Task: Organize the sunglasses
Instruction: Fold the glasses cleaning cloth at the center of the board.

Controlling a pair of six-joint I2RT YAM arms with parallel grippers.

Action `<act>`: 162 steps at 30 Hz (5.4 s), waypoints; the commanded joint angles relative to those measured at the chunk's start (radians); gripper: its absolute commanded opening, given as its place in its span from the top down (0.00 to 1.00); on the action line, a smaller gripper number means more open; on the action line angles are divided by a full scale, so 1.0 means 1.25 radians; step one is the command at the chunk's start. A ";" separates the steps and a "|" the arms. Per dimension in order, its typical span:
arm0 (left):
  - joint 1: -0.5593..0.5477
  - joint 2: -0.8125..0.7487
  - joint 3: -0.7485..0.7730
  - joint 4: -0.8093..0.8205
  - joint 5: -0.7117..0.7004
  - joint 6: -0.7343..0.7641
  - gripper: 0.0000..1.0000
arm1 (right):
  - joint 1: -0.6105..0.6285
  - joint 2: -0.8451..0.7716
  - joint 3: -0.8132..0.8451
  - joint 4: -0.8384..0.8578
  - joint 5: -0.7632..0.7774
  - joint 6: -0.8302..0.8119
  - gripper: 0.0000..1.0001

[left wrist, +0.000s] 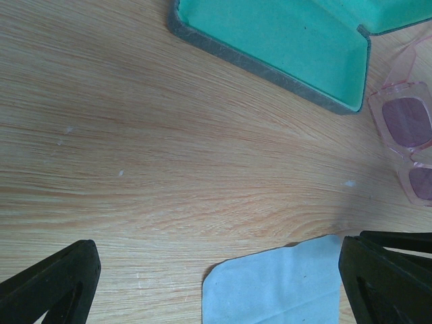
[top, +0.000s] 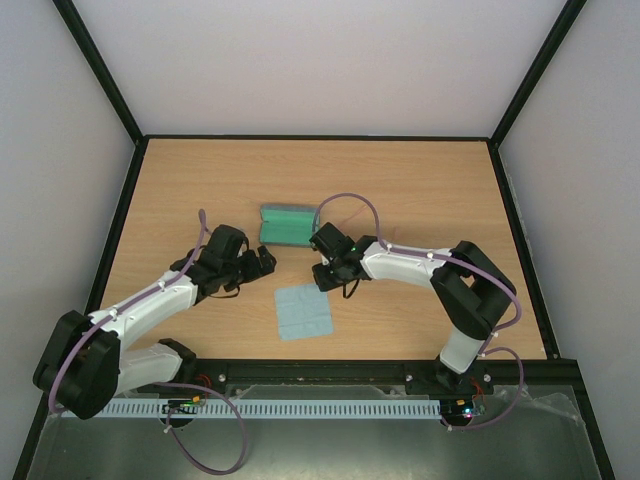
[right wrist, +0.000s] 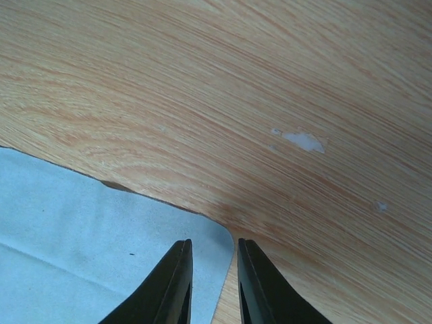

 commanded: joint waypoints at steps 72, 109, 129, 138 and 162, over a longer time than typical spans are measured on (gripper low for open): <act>-0.114 0.312 0.163 0.016 0.073 0.165 0.79 | 0.020 -0.014 -0.044 -0.006 0.124 0.008 0.99; -0.198 0.386 0.201 -0.054 -0.096 0.173 0.98 | 0.020 -0.026 -0.069 0.016 0.102 0.019 0.99; -0.197 0.297 0.192 -0.051 -0.079 0.161 0.98 | 0.020 -0.094 -0.084 0.012 0.068 0.014 0.99; -0.198 0.277 0.155 -0.035 -0.068 0.156 0.98 | 0.020 -0.109 -0.113 0.029 0.049 0.011 0.99; -0.219 0.246 0.123 -0.028 -0.056 0.147 0.98 | 0.047 -0.147 -0.134 0.003 0.059 0.004 0.99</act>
